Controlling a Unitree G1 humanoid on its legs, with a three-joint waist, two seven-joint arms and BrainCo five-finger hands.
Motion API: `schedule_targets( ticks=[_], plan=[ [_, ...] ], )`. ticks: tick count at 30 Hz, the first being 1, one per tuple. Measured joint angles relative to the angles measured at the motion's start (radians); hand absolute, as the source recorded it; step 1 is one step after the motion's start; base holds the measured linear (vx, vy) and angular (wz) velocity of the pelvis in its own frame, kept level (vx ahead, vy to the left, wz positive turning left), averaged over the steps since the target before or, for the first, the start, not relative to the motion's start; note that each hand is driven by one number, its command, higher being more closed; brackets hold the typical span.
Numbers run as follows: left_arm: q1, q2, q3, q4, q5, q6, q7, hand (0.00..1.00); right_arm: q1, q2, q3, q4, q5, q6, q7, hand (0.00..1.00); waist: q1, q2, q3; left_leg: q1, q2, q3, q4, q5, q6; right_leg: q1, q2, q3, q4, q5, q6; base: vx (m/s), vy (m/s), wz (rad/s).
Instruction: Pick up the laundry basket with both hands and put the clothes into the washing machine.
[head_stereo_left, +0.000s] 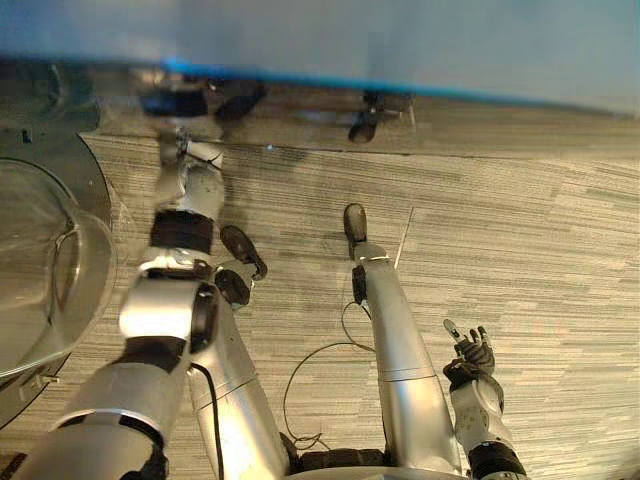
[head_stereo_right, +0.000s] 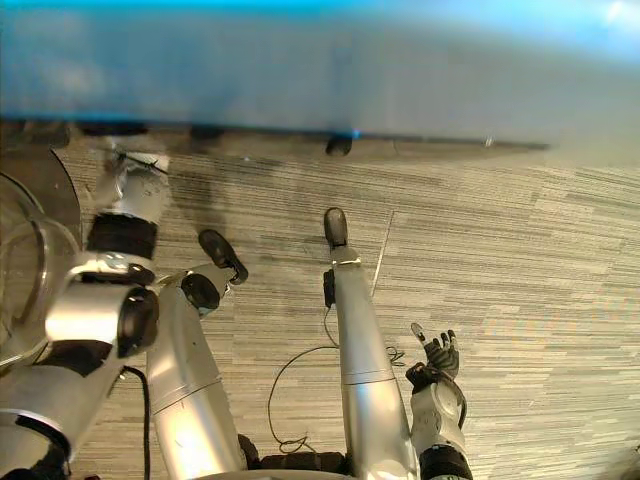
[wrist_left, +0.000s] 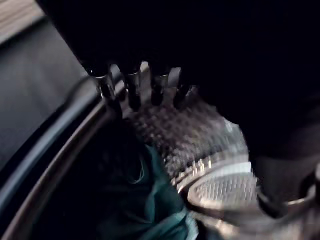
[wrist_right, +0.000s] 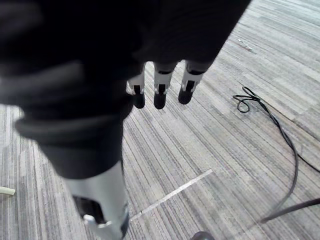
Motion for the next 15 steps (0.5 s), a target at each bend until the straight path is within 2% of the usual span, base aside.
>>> schedule_targets(
  ticks=[3, 6, 9, 11, 13, 15],
  plan=[
    [0.121, -0.03, 0.021, -0.019, -0.024, -0.006, 0.007, 0.0, 0.001, 0.013, 0.001, 0.011, 0.0, 0.008, -0.006, 0.0, 0.001, -0.001, 0.0, 0.081, -0.005, 0.009, -0.038, 0.004, -0.005, 0.08, -0.004, 0.0, -0.039, 0.006, -0.001, 0.06, 0.046, 0.1],
    [0.29, -0.031, 0.004, -0.139, 0.041, 0.002, -0.011, 0.0, 0.003, 0.013, -0.003, 0.032, -0.001, 0.013, -0.004, 0.0, 0.004, -0.001, -0.001, 0.183, -0.031, 0.029, -0.114, 0.029, -0.008, 0.173, -0.022, 0.0, -0.097, 0.018, -0.008, 0.07, 0.017, 0.23],
    [0.503, -0.034, -0.065, -0.235, 0.199, 0.018, -0.057, 0.0, 0.025, 0.013, -0.005, 0.049, -0.009, 0.027, 0.001, 0.0, 0.013, 0.0, -0.002, 0.34, -0.067, 0.051, -0.208, 0.049, -0.015, 0.321, -0.045, 0.001, -0.172, 0.023, -0.009, 0.09, 0.005, 0.28],
    [0.649, -0.07, -0.11, -0.27, 0.324, 0.039, -0.107, 0.0, 0.048, 0.008, -0.01, 0.065, -0.012, 0.037, 0.021, 0.0, 0.025, 0.004, -0.018, 0.466, -0.098, 0.066, -0.277, 0.06, -0.015, 0.438, -0.064, -0.001, -0.22, 0.022, -0.008, 0.15, 0.003, 0.3],
    [0.781, -0.111, -0.132, -0.265, 0.42, 0.059, -0.151, 0.0, 0.06, 0.009, -0.029, 0.106, -0.018, 0.049, 0.036, 0.0, 0.033, 0.004, -0.064, 0.56, -0.124, 0.077, -0.334, 0.071, -0.015, 0.529, -0.081, -0.004, -0.266, 0.022, -0.008, 0.17, 0.014, 0.24],
    [0.92, -0.166, -0.137, -0.179, 0.61, 0.089, -0.203, 0.0, 0.085, 0.009, -0.045, 0.157, -0.051, 0.059, 0.055, 0.0, 0.043, 0.016, -0.143, 0.667, -0.147, 0.088, -0.395, 0.074, -0.016, 0.643, -0.1, -0.012, -0.329, 0.022, -0.007, 0.2, 0.036, 0.21]
  ],
)
